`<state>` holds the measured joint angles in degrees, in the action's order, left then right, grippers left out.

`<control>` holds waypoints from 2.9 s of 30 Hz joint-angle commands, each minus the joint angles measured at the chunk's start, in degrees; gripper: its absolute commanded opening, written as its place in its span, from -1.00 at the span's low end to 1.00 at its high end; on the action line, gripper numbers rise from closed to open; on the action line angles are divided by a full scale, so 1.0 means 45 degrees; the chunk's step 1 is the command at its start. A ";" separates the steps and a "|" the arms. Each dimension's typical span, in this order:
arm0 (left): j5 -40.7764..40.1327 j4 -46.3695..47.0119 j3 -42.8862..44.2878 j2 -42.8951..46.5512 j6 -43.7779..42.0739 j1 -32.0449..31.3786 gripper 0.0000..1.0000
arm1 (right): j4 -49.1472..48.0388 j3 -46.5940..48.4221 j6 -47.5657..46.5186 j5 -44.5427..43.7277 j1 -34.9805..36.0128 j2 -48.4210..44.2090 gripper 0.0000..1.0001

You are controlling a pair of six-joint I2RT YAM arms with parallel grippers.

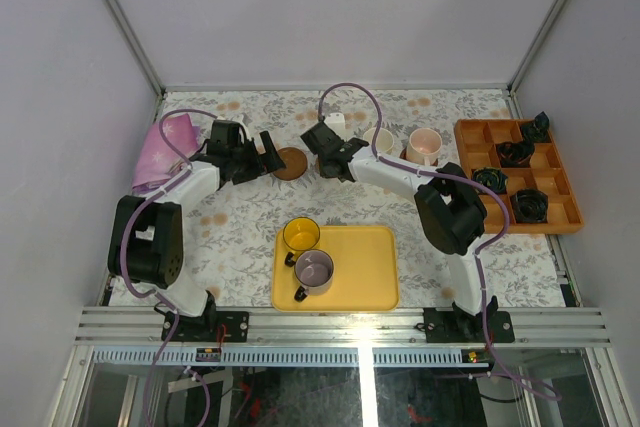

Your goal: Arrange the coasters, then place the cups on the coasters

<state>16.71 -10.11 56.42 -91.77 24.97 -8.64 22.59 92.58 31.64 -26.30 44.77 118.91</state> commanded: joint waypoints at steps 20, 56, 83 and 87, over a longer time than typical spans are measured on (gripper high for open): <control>-0.0048 0.0303 -0.0037 -0.0174 -0.0124 -0.0069 1.00 | -0.0450 0.0810 0.0278 -0.0583 0.0109 0.0010 -1.00; -0.0046 0.0353 -0.0076 -0.0151 -0.0095 -0.0071 1.00 | -0.0055 0.0031 0.0308 -0.0273 0.0128 -0.0852 0.20; -0.0268 -0.2200 -0.1030 0.3731 0.0448 -0.1283 1.00 | -0.1598 -0.4011 -0.1248 0.0621 0.0184 -0.6366 0.28; -0.0680 -0.3342 -0.1433 0.4835 0.0991 -0.2386 1.00 | -0.1436 -0.3957 -0.1327 0.0492 0.0187 -0.6483 0.29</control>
<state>15.64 -18.35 51.94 -73.69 26.65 -15.70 17.63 74.63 26.96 -21.98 45.12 92.01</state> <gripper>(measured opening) 0.997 0.642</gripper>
